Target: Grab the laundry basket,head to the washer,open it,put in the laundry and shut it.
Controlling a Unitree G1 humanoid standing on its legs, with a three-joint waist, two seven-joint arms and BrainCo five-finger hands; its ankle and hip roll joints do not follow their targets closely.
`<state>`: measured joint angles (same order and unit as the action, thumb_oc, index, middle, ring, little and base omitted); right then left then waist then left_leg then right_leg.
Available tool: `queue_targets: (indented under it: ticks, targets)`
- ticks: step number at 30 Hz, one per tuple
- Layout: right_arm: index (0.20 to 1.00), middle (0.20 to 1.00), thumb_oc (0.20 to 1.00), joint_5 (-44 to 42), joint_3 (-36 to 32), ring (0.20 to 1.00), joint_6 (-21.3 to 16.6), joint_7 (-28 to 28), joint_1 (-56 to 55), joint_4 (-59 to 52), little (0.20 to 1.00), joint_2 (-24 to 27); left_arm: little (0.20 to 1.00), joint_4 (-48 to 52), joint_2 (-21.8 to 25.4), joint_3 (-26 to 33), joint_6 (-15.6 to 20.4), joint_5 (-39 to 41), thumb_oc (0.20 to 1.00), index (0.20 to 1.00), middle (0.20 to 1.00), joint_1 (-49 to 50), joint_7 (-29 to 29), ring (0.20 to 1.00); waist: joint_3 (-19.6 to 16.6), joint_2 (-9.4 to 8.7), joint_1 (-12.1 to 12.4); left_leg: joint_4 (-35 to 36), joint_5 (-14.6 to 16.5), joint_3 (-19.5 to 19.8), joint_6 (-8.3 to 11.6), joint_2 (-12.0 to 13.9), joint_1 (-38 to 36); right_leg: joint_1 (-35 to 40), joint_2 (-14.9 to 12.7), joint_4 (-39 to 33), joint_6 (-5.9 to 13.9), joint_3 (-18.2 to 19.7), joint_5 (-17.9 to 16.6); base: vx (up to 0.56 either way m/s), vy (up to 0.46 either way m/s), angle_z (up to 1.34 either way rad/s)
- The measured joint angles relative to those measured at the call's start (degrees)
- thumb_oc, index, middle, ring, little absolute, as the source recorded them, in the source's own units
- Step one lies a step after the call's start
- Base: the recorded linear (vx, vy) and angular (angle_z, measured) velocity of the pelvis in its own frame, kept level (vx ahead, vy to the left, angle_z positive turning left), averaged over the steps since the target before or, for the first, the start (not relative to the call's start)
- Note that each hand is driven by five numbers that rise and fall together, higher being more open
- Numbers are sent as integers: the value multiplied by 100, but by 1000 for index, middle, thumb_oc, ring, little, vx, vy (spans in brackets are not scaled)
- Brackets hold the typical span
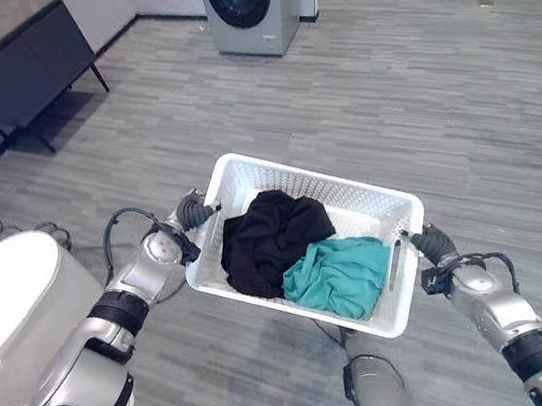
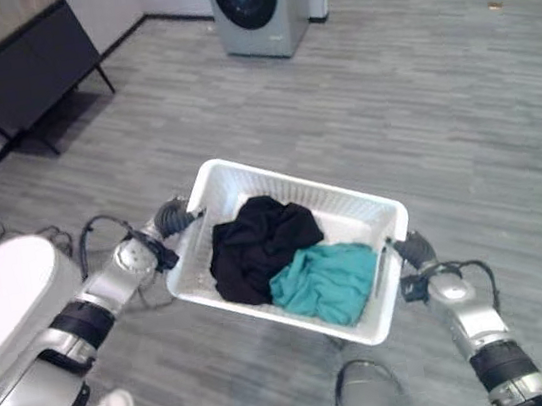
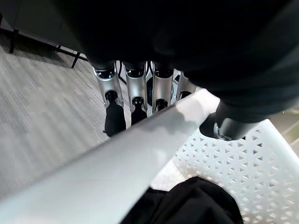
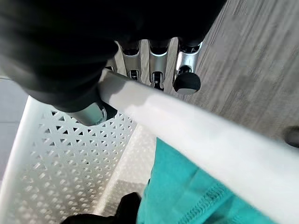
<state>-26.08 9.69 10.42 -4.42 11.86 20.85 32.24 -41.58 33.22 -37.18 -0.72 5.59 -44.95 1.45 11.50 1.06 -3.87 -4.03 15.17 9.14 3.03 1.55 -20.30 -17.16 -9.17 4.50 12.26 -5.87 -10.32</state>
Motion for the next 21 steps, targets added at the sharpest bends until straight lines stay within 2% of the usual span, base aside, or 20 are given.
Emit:
queue_targets:
  ticks: [1, 2, 3, 4, 5, 6, 7, 8, 9, 10, 11, 12, 13, 14, 15, 16, 17, 18, 20, 21]
  targets:
    - [200, 200, 200, 3, -1, 200, 6, -4, 56, 55, 200, 9, 200, 12, -12, -2, -37, -1, 200, 200, 200, -17, -1, 200, -8, 38, -80, -289, -16, 84, 123, 128, 45, 8, 125, 249, -148, 1, -97, 386, -246, 39]
    - [200, 200, 200, 2, -2, 200, 2, 1, 110, 31, 200, 102, 200, 26, -10, 7, -12, 3, 200, 200, 200, -18, 6, 200, -25, 90, -69, -656, -121, 28, 262, 276, 64, 58, 296, 446, -554, 5, -109, 460, -405, 15]
    - [200, 200, 200, 2, 4, 200, -2, 38, 250, 88, 200, 166, 200, 28, -2, 21, 4, 8, 200, 200, 200, -25, 0, 200, -47, 170, -59, -1144, -314, 20, 426, 429, 204, 129, 451, 615, -717, -78, 11, 247, -275, -11]
    - [200, 200, 200, -3, 2, 200, -17, 69, 361, 112, 200, 231, 200, -15, -1, 70, 12, 30, 200, 200, 200, -39, 4, 200, -58, 194, -44, -1698, -610, 55, 495, 467, 479, 173, 589, 734, -999, -116, 215, 384, -468, -1]
    - [200, 200, 200, -6, -74, 200, -42, 92, 407, 148, 200, 292, 200, -1, -5, 50, 54, 55, 200, 200, 200, -113, -3, 200, -46, 169, -101, -2829, -922, -67, 327, 577, 981, 236, 604, 860, -1112, -209, 299, 338, -532, 24]
    - [200, 200, 200, -13, -102, 200, -49, 110, 388, 83, 200, 453, 200, 84, -10, 37, 74, 58, 200, 200, 200, -136, -4, 200, -56, 206, -160, -4382, -1382, -368, -42, 803, 1764, 377, 735, 838, -1298, -355, 435, 510, -660, 31]
    - [200, 200, 200, -25, -61, 200, -128, 92, 412, 110, 200, 473, 200, 220, 44, 22, 77, 68, 200, 200, 200, -111, -10, 200, -58, 136, -162, -4832, -3151, -665, -247, 1013, 2267, 608, 936, 864, -1758, -384, 678, 510, -616, 11]
    - [200, 200, 200, -27, -275, 200, -128, 87, 347, 87, 200, 387, 200, 273, 45, 10, 79, 77, 200, 200, 200, -127, -4, 200, -35, 95, -78, -5640, -3125, -1056, -385, 1412, 2690, 836, 1061, 732, -1791, -442, 779, 391, -344, -6]
    - [200, 200, 200, -30, -172, 200, -175, 63, 339, 124, 200, 360, 200, 302, 48, 59, 95, 78, 200, 200, 200, -68, -14, 200, -15, -22, -71, -5688, -2802, -1225, -264, 1450, 2835, 1033, 1066, 691, -1842, -447, 870, 339, -228, 9]
    - [200, 200, 200, -33, -147, 200, -175, 25, 248, 67, 200, 364, 200, 356, 39, 57, 39, 80, 200, 200, 200, -71, -14, 200, -15, -153, -70, -5404, -2584, -1610, -336, 1535, 3224, 1311, 1084, 593, -1892, -497, 1032, 209, -77, 16]
    - [200, 200, 200, -34, -174, 200, -174, -26, 234, 47, 200, 329, 200, 358, 39, 60, 52, 84, 200, 200, 200, -72, -11, 200, 8, -188, 2, -5335, -2136, -1812, -243, 1498, 3529, 1451, 1092, 507, -1847, -465, 1092, 120, -44, 2]
    - [200, 200, 200, -33, -170, 200, -168, -59, 242, 34, 200, 317, 200, 383, 51, 60, 45, 84, 200, 200, 200, -72, -11, 200, 37, -242, 79, -5033, -1861, -1934, -134, 1376, 3587, 1556, 1037, 437, -1920, -452, 985, 225, -36, -31]
    - [200, 200, 200, -19, -69, 200, -162, -28, 210, -78, 200, 328, 200, 346, 121, 60, -15, 82, 200, 200, 200, -16, -27, 200, 20, -238, 216, -4249, -1687, -2081, 21, 1009, 3878, 1783, 1069, 289, -1826, -333, 1049, 321, -18, -20]
    - [200, 200, 200, -16, -23, 200, -157, -60, 169, -126, 200, 328, 200, 328, 119, 65, -11, 85, 200, 200, 200, -10, -23, 200, 40, -266, 221, -3452, -1594, -2104, 55, 811, 3905, 1938, 1093, 109, -1750, -337, 999, 452, 22, -40]
    - [200, 200, 200, -18, 76, 200, -125, -62, 212, -112, 200, 319, 200, 316, 168, 101, -17, 93, 200, 200, 200, -20, -14, 200, 26, -162, 464, -1670, -1622, -2281, 59, 617, 3856, 2093, 1198, -62, -1734, -277, 999, 398, 39, -34]
    - [200, 200, 200, -18, 183, 200, -125, -58, 222, -102, 200, 292, 200, 277, 200, 101, -5, 104, 200, 200, 200, -10, -24, 200, 36, -154, 531, -725, -1708, -2245, 148, 472, 3777, 2276, 1275, -232, -1755, -271, 975, 300, 19, -55]
    - [200, 200, 200, -17, 272, 200, -121, -57, 224, -99, 200, 263, 200, 253, 225, 102, -34, 117, 200, 200, 200, 21, -25, 200, 46, -164, 593, -206, -1740, -2192, 190, 376, 3744, 2368, 1318, -290, -1809, -260, 994, 455, 0, -24]
    - [200, 200, 200, -15, 350, 200, -121, -59, 242, -59, 200, 231, 200, 199, 268, 93, -21, 121, 200, 200, 200, 46, -40, 200, 49, -162, 660, 117, -1783, -2046, 238, 266, 3760, 2562, 1358, -402, -1747, -234, 1055, 437, -22, -15]
    - [200, 200, 200, -17, 518, 200, -122, -58, 383, 186, 200, 198, 200, 110, 260, 85, 6, 140, 200, 200, 200, 70, -49, 200, 27, -91, 751, 1003, -1805, -1103, 350, 105, 3665, 2753, 1535, -435, -1675, -116, 1299, 491, -8, -14]
    - [200, 200, 200, -18, 575, 200, -117, -25, 505, 327, 200, 168, 200, 94, 267, 85, 6, 220, 200, 200, 200, 49, -49, 200, 104, -111, 853, 988, -1817, -944, 343, 137, 3734, 2858, 1615, -358, -1881, -57, 1320, 412, 30, -29]
